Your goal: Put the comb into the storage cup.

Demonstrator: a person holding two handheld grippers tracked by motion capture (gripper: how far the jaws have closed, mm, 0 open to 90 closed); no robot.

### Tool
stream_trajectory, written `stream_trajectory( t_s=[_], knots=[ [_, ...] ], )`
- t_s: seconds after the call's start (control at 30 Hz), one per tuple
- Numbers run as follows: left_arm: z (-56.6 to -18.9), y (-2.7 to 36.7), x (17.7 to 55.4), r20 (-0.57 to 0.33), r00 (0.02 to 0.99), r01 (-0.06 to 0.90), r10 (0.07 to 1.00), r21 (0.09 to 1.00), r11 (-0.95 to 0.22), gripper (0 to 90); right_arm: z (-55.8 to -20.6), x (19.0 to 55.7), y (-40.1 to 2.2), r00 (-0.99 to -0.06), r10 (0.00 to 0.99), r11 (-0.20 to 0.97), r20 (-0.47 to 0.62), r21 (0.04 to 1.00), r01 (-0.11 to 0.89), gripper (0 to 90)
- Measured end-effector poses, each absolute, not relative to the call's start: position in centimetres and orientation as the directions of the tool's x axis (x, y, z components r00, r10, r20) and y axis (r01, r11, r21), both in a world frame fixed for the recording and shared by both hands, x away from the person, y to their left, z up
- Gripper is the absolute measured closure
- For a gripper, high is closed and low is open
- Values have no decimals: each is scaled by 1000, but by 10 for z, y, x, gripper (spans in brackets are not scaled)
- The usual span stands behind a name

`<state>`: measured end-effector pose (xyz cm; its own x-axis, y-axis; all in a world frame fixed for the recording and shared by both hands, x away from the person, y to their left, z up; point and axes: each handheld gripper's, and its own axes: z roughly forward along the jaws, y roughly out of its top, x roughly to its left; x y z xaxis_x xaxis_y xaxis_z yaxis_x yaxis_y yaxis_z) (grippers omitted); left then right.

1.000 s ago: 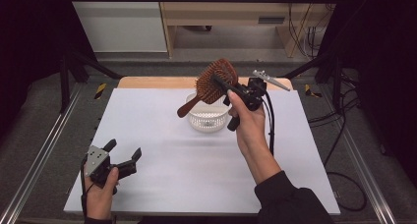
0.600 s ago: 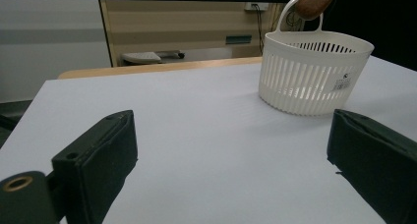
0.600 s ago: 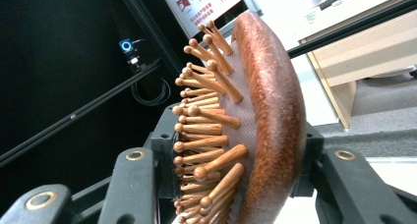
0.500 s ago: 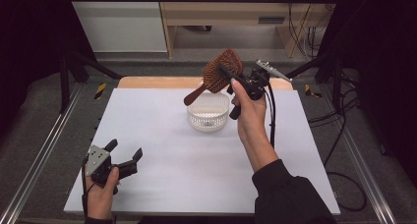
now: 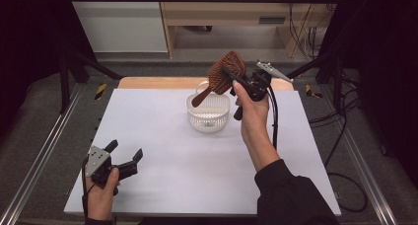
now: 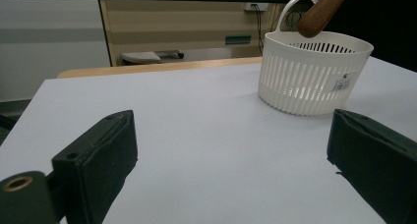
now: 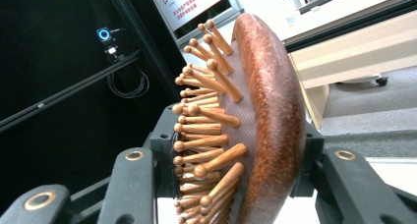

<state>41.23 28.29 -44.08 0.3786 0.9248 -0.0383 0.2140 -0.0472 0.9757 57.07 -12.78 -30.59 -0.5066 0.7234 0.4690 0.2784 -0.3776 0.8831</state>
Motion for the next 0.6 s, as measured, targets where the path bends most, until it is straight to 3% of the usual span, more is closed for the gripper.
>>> stream_trajectory(
  t_s=[0.6],
  knots=[
    [-442,282,413,-40,389,219,920,975,-50,50,-317,576,-133,-483,741,-371,467,884,286,517]
  ],
)
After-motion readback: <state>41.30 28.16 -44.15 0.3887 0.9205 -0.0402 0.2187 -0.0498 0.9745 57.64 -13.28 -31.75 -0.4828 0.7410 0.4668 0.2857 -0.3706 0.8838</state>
